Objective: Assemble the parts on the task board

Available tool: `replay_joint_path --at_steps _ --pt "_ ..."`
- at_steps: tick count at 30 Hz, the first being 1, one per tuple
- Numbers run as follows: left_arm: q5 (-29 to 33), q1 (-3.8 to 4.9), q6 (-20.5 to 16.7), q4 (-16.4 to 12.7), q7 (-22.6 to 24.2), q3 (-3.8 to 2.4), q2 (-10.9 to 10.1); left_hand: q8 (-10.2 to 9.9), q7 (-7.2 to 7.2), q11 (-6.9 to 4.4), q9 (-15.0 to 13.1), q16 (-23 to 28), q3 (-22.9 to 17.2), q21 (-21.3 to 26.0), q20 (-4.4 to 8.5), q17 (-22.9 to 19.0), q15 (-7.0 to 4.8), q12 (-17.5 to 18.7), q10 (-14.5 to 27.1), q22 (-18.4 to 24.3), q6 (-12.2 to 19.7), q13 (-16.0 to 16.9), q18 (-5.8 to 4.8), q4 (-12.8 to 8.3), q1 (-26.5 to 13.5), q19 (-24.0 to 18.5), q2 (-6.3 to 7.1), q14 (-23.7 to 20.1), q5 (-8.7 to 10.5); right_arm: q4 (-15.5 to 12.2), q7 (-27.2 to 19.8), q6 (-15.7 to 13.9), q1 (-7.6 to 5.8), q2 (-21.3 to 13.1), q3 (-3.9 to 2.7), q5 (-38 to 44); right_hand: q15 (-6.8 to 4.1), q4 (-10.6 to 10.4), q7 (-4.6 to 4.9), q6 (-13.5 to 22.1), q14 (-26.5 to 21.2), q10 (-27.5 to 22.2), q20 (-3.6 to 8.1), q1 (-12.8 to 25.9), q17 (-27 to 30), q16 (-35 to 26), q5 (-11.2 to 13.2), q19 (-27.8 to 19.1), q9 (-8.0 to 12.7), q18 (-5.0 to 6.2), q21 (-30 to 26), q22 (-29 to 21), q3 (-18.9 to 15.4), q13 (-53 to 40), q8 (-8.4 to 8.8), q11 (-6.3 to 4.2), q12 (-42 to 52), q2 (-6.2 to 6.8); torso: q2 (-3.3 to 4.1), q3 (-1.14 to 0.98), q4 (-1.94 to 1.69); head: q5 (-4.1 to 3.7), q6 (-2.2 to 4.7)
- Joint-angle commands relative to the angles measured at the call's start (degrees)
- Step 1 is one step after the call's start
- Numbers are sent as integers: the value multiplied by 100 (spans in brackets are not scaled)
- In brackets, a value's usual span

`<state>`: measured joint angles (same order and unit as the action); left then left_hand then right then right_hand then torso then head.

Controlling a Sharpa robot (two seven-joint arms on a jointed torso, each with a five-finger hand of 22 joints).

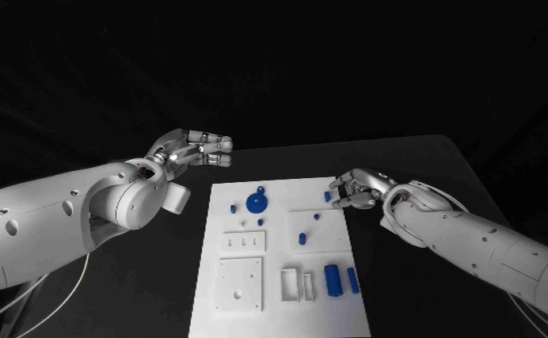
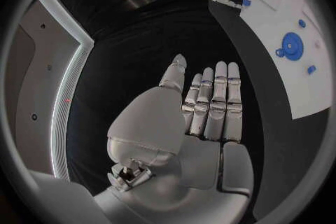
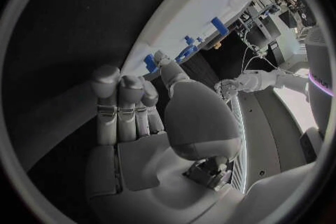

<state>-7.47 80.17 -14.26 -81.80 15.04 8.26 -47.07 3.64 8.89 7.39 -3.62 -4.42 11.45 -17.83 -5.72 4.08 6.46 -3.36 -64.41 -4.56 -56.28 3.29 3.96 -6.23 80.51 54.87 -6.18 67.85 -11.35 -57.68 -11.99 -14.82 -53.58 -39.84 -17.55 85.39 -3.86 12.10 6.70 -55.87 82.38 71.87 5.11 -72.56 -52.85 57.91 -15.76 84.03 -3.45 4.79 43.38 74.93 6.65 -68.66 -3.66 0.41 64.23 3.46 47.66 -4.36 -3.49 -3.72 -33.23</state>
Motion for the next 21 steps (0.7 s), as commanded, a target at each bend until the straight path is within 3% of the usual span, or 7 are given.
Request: replay_joint_path --at_steps 1,11,13,21 --pt "-29 1 96 -13 81 -4 1 8 -2 1 -7 17 13 33 13 -6 -1 -9 5 7 0 7 -65 -20 -7 -39 -10 -35 39 25 -22 148 7 23 -2 -34 11 -26 2 -107 -14 22 -15 32 -18 17 -19 313 -12 18 -17 515 26 -12 11 8 34 -56 -4 6 -4 4 -7" --pt "-32 2 104 -18 77 -5 0 8 -6 -2 -7 14 12 45 17 -5 -6 -9 -1 5 -10 7 -65 -16 0 -23 -21 -26 36 138 21 167 10 140 -2 -62 1 13 -16 -258 -6 51 -4 150 -86 54 55 315 -13 11 20 515 243 -44 13 -5 69 -104 -1 -4 7 29 -13" --pt "-32 2 108 -19 70 -6 -3 6 -5 -2 -6 13 15 47 19 -5 -7 -8 -1 4 -5 6 -65 -11 -3 -18 -22 -22 37 175 30 180 10 172 -2 -64 1 13 -18 -262 -4 53 -5 152 -91 59 61 316 -13 11 23 515 257 -45 13 -7 71 -108 0 -7 7 65 -15" --pt "-33 3 148 -15 63 -6 16 8 -4 -1 -7 13 16 49 19 -5 -7 -10 2 4 0 7 -66 2 -8 -16 -25 -19 40 311 77 231 9 260 -3 -67 2 0 -14 -253 -5 54 -4 183 -106 64 77 312 -13 12 15 513 275 -51 12 -3 75 -81 -3 10 -12 56 -21"
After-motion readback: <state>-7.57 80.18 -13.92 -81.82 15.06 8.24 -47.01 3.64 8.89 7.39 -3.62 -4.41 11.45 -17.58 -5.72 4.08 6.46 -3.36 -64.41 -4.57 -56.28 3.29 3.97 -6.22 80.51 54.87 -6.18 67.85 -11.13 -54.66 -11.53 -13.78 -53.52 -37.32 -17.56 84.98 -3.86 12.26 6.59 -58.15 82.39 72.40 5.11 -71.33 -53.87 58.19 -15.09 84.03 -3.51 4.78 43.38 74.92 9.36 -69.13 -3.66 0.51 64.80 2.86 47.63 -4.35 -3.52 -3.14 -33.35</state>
